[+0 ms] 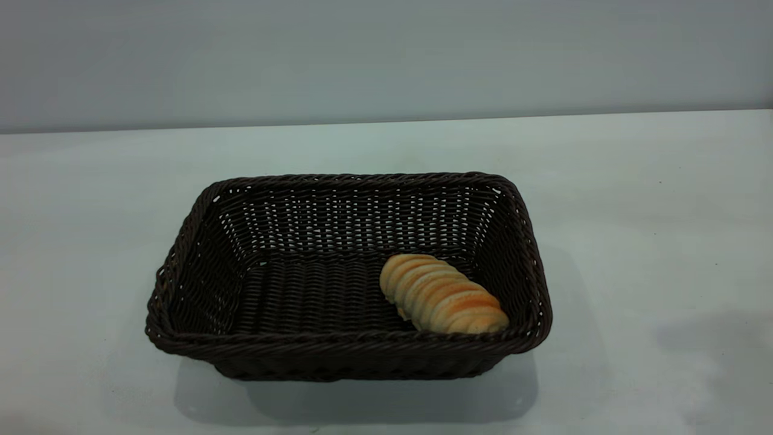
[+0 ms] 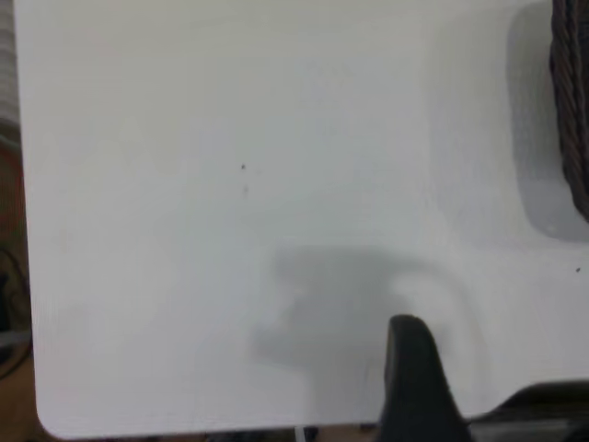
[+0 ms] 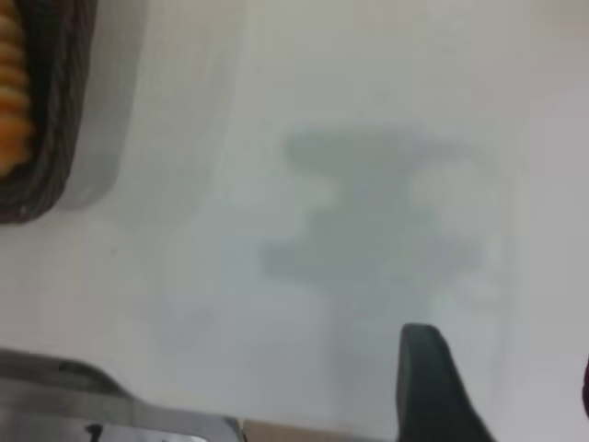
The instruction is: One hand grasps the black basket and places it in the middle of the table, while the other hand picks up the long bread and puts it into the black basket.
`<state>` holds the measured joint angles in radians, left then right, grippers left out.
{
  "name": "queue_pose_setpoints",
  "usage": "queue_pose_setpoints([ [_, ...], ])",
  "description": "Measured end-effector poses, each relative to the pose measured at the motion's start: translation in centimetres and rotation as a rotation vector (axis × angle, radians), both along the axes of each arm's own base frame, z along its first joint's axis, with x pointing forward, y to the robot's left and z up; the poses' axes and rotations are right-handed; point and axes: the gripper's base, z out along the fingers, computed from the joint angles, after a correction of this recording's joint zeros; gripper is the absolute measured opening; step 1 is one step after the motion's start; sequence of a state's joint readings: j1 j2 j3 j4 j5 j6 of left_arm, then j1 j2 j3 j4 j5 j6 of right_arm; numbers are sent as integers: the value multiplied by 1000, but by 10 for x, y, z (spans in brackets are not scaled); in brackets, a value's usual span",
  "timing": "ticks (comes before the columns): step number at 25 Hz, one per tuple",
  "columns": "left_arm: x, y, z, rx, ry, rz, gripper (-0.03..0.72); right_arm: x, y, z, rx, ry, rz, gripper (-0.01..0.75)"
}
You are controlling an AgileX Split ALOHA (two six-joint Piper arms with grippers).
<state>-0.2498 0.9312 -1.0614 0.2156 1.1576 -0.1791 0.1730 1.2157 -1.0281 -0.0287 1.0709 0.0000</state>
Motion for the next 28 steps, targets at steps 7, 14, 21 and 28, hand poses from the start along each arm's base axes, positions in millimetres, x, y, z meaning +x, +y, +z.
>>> queue_pose_setpoints([
  [7, -50, 13, 23, -51, -188, 5, 529, -72, -9, 34, 65, -96, 0, 382],
  [14, -94, 24, 35, -92, -345, 6, 529, -138, -16, 32, 129, -209, 26, 382],
  [21, -138, 35, 35, -119, -490, -5, 529, -191, -25, 20, 147, -377, 53, 382],
  [28, -155, 37, -14, -120, -457, -39, 529, -205, -27, -11, 121, -398, 95, 382],
])
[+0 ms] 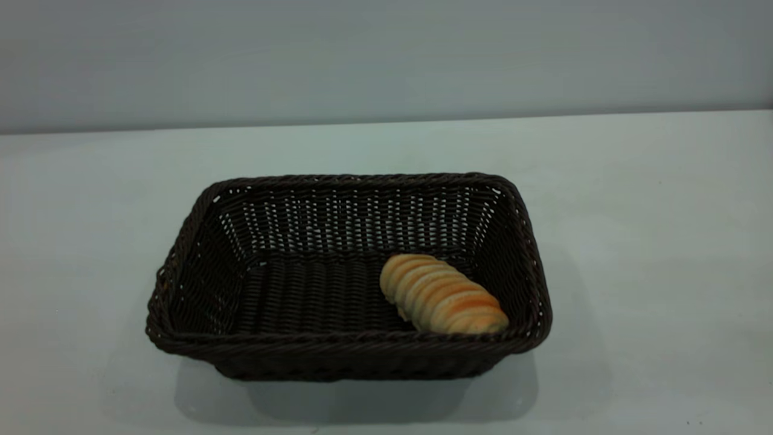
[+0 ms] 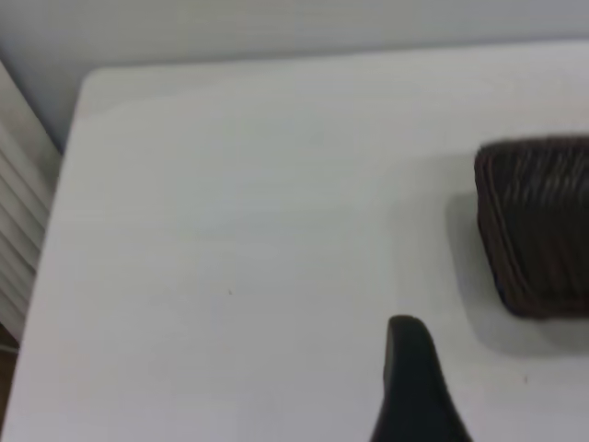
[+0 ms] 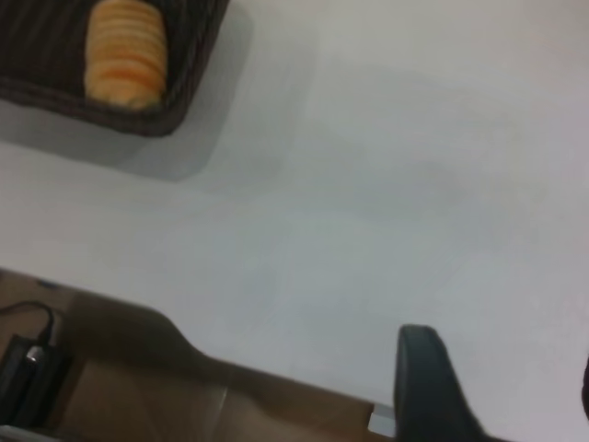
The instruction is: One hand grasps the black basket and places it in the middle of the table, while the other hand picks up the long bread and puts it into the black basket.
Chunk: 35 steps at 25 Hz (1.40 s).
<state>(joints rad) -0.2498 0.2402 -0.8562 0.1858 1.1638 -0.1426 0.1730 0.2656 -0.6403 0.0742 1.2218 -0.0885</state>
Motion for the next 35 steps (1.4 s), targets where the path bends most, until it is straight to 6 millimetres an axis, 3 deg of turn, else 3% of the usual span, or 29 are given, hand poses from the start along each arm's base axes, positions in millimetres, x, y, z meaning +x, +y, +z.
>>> queue_pose_setpoints([
  [6, -3, -3, -49, -1, 69, -40, 529, 4, 0, -27, -20, -27, 20, 382],
  [10, -2, -5, -70, -4, 109, -51, 529, 0, 0, -38, -19, -40, 21, 382],
  [25, 5, -16, -96, -11, 185, -157, 529, -11, -2, -36, -6, -121, 19, 382],
  [35, 6, -17, -98, 2, 190, -173, 529, -11, -2, -36, -6, -121, 19, 382],
])
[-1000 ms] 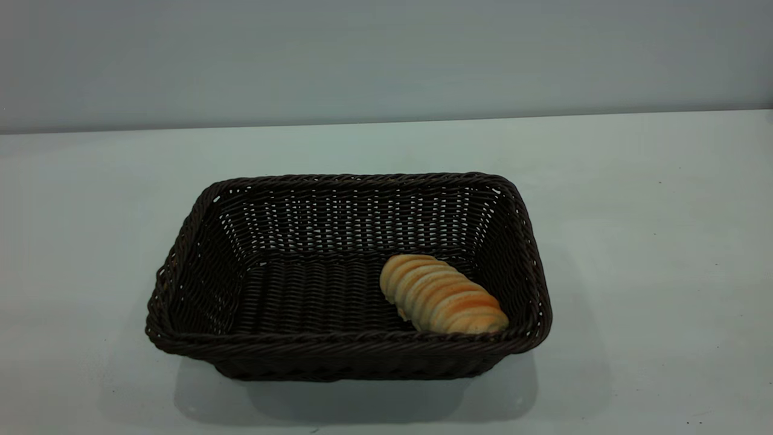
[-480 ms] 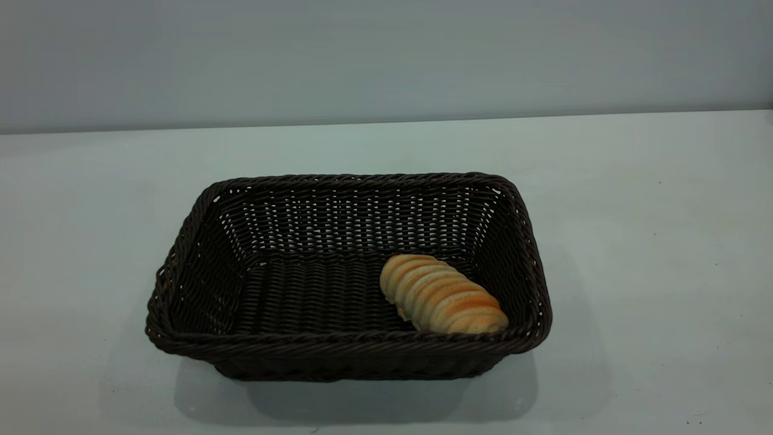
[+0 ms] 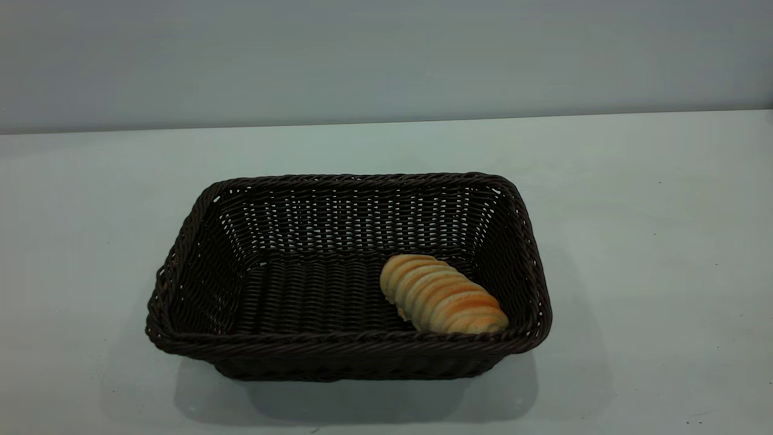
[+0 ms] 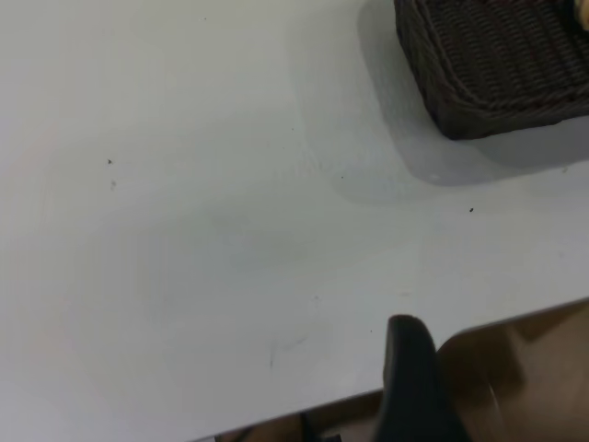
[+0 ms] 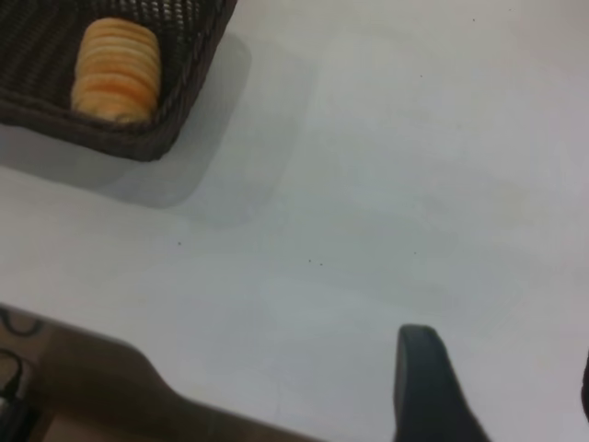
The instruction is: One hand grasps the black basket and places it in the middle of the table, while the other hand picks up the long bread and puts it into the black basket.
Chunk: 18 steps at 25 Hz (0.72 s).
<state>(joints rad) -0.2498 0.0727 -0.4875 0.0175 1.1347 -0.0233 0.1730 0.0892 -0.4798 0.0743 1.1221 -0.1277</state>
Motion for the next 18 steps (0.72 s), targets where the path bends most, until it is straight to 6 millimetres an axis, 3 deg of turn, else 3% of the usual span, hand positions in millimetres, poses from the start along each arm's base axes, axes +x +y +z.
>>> queue_pose_setpoints([
  [13, -2, 1, 0, -2, -16, -2, 529, 0, 0, 0, 0, 0, -1, 382],
  [18, -11, 1, -1, -13, -80, 101, 529, 1, 0, 0, 4, 1, -103, 382],
])
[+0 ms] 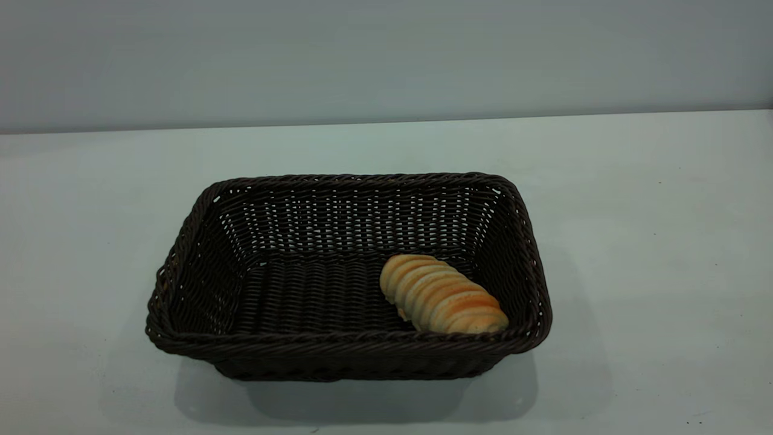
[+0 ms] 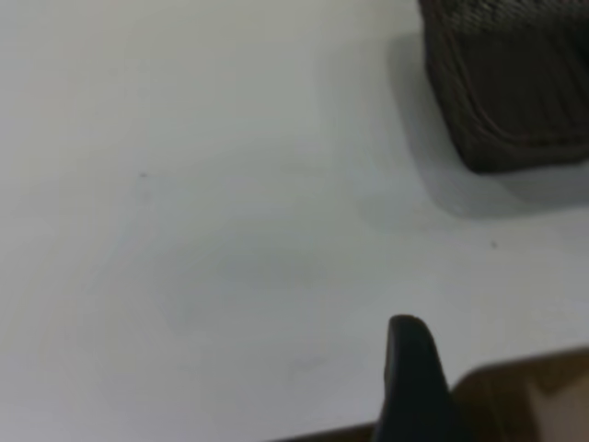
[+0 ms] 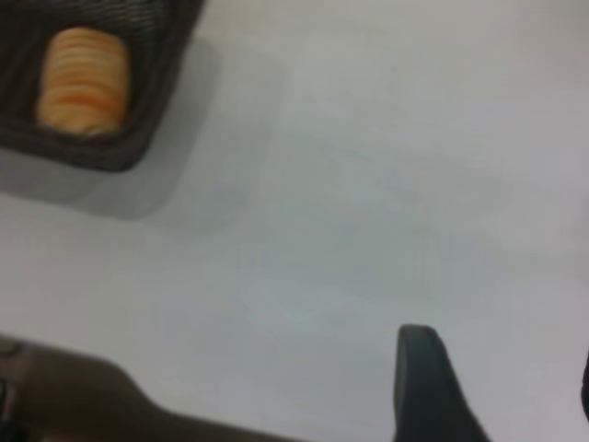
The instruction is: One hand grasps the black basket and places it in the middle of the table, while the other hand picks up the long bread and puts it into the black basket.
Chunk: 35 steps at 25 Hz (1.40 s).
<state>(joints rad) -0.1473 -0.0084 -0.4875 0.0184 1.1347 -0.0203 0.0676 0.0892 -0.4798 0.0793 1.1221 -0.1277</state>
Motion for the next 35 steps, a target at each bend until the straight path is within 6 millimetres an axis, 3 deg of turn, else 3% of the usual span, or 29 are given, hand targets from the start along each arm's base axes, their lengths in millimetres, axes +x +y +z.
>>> queue_pose_setpoints([
  [6, -2, -1, 0, -1, -11, 87, 529, 0, 0, 0, 8, 0, -41, 382],
  [35, -2, -1, 0, -1, -10, 90, 529, 0, 1, 0, 12, 1, -42, 382],
])
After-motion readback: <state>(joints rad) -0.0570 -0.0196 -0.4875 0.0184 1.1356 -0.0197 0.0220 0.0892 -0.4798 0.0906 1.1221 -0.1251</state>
